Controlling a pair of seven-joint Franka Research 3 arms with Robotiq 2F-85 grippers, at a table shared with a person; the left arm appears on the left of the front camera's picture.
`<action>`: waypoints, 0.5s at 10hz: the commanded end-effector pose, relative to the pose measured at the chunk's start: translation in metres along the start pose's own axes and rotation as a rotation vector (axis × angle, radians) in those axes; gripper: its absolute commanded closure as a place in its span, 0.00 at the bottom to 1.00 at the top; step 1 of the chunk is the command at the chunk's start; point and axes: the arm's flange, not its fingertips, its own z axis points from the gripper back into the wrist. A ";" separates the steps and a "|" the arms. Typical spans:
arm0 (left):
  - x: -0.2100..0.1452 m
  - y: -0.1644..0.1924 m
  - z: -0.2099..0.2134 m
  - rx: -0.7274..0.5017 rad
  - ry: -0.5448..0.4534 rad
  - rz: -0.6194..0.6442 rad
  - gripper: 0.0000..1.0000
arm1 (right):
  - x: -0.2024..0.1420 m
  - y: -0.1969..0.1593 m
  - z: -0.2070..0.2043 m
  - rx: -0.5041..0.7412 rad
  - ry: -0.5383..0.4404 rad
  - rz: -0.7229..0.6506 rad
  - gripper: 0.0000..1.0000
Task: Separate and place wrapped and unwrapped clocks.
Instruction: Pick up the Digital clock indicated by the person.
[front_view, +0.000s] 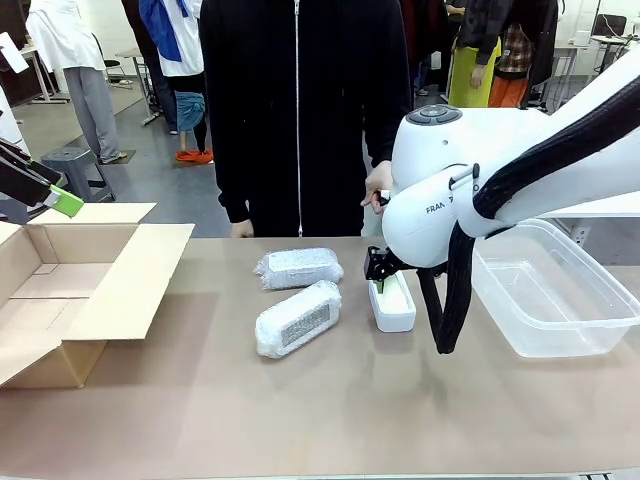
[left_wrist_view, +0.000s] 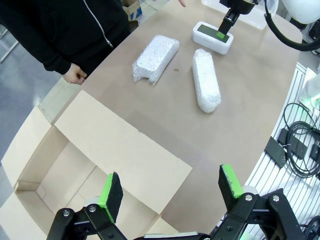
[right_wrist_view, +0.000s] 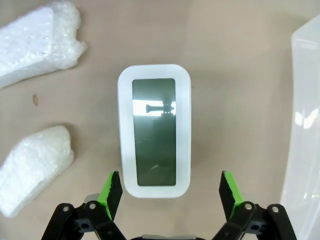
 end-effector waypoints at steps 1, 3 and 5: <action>0.000 0.001 0.000 0.000 -0.002 0.001 0.00 | 0.020 0.004 -0.014 -0.001 -0.015 -0.069 0.00; 0.000 0.001 0.000 0.000 -0.002 0.001 0.00 | 0.029 0.006 -0.022 0.035 0.031 -0.075 0.00; 0.000 0.001 0.000 0.000 -0.002 0.001 0.00 | 0.030 0.010 -0.019 0.033 0.049 -0.088 0.00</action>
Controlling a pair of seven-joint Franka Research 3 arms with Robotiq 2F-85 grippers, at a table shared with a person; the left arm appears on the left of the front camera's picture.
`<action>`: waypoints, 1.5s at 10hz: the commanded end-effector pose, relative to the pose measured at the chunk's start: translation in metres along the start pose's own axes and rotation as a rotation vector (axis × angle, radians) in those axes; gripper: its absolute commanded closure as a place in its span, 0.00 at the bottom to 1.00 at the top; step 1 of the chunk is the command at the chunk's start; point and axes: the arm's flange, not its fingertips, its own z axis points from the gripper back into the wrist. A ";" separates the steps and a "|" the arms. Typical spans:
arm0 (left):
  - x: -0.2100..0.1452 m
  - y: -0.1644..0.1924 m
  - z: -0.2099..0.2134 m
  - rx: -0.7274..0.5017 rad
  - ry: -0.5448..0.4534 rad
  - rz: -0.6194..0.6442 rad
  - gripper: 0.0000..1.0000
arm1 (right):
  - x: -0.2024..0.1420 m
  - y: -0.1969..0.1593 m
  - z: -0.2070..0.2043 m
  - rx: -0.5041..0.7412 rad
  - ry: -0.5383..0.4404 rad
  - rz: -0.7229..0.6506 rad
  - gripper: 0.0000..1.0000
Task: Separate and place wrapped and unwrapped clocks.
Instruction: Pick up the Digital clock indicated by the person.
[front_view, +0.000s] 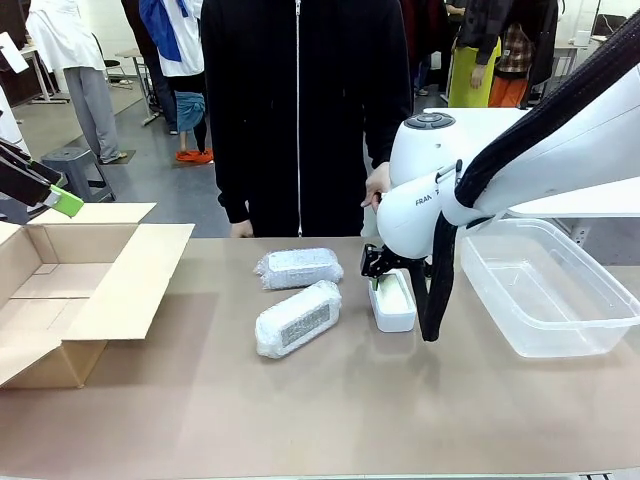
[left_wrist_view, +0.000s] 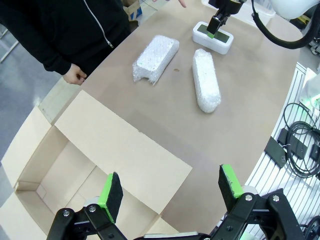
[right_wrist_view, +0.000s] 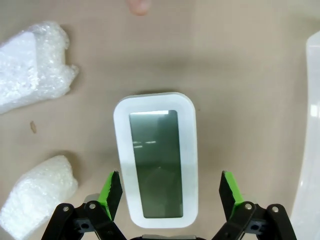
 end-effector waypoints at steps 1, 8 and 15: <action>0.000 0.001 0.000 0.000 -0.002 0.001 0.00 | 0.002 0.009 0.005 0.012 0.015 -0.025 0.00; 0.000 0.001 0.000 0.000 -0.002 0.001 0.00 | 0.006 0.014 -0.025 -0.009 0.073 0.018 0.00; 0.000 0.001 0.000 0.000 -0.002 0.001 0.00 | 0.004 0.016 -0.031 -0.037 0.076 0.023 0.36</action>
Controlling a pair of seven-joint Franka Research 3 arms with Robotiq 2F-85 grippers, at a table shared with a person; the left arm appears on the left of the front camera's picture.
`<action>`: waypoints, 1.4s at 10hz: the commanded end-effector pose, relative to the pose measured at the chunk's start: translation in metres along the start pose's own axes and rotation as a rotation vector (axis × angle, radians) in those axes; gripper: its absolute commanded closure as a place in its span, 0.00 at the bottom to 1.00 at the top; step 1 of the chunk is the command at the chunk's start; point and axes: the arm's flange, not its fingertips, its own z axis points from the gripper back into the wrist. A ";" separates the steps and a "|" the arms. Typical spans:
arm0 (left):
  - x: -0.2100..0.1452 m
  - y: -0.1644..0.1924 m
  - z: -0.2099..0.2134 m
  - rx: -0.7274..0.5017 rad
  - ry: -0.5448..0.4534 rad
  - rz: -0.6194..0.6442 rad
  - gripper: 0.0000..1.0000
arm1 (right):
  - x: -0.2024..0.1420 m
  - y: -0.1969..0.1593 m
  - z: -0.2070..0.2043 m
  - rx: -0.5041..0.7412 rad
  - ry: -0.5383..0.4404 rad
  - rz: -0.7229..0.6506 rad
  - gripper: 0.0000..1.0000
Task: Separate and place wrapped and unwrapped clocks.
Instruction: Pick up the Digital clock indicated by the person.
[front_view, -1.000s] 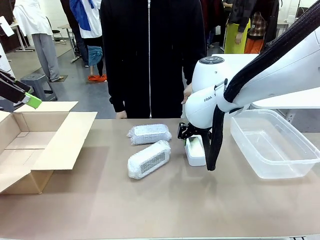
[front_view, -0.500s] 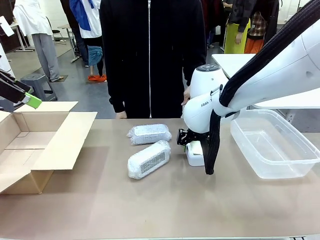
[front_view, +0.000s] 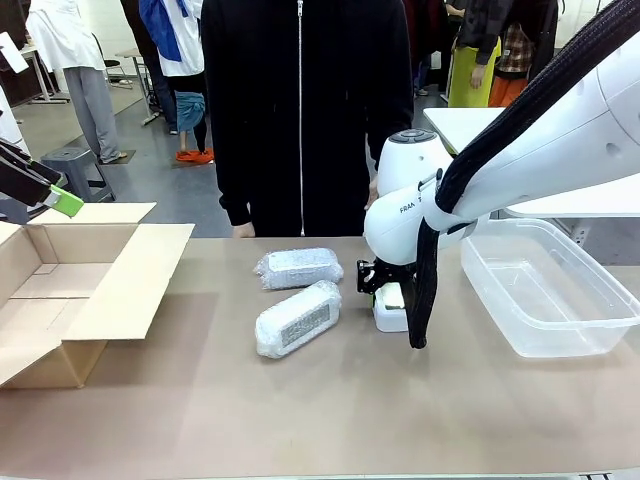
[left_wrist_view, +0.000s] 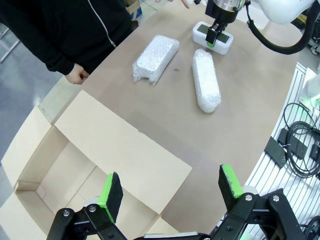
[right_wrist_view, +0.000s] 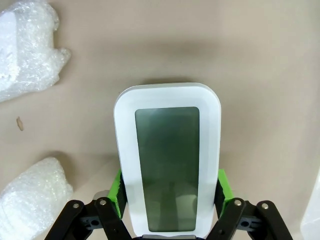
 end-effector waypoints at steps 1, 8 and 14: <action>0.000 0.001 0.000 0.000 -0.002 0.001 0.00 | 0.005 0.004 0.001 -0.022 -0.001 0.012 0.25; 0.000 0.001 0.000 0.000 -0.002 0.001 0.00 | 0.000 -0.004 0.140 -0.089 -0.054 0.018 0.27; 0.000 0.001 0.000 0.000 -0.002 0.001 0.00 | -0.046 0.012 0.263 -0.025 -0.245 0.073 0.27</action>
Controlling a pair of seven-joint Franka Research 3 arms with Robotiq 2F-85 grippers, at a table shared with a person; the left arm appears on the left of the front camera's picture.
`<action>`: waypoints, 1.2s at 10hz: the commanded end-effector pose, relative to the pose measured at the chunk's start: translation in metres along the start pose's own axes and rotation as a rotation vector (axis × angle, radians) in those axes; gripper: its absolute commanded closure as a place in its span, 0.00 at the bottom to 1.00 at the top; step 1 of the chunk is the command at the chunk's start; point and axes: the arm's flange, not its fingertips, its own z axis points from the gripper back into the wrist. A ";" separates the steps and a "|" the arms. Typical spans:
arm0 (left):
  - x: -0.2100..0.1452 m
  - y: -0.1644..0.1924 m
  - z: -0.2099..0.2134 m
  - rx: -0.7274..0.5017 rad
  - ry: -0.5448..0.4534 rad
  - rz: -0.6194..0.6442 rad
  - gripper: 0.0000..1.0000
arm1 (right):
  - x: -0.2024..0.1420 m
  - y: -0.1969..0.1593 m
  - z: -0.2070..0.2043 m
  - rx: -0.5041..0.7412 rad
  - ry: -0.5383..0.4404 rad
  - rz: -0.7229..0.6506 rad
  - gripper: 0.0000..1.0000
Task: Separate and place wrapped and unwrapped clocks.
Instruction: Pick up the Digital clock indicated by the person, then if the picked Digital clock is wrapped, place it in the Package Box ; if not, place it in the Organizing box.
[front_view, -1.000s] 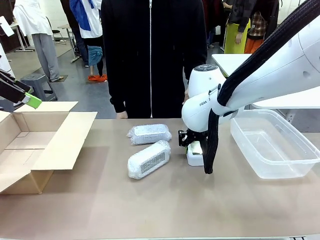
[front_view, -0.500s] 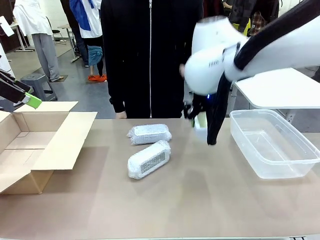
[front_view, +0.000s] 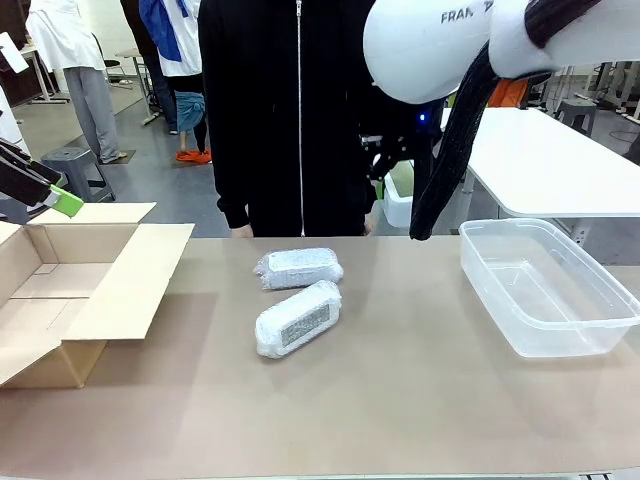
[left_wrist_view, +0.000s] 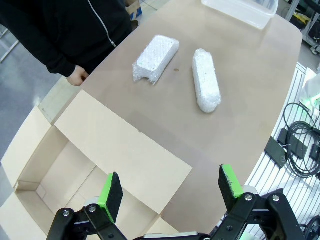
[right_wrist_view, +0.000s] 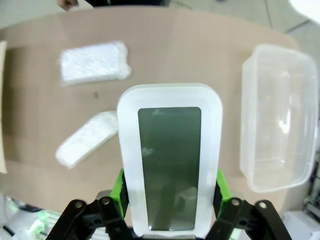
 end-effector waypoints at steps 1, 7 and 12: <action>0.000 0.000 0.000 0.000 -0.003 0.001 0.00 | 0.011 -0.005 -0.020 -0.039 0.000 -0.051 0.27; 0.000 0.000 0.000 0.000 -0.003 0.001 0.00 | 0.000 0.000 0.000 0.000 0.000 0.000 0.27; 0.000 0.000 0.000 0.000 -0.003 0.001 0.00 | 0.000 0.000 0.000 0.000 0.000 0.000 0.27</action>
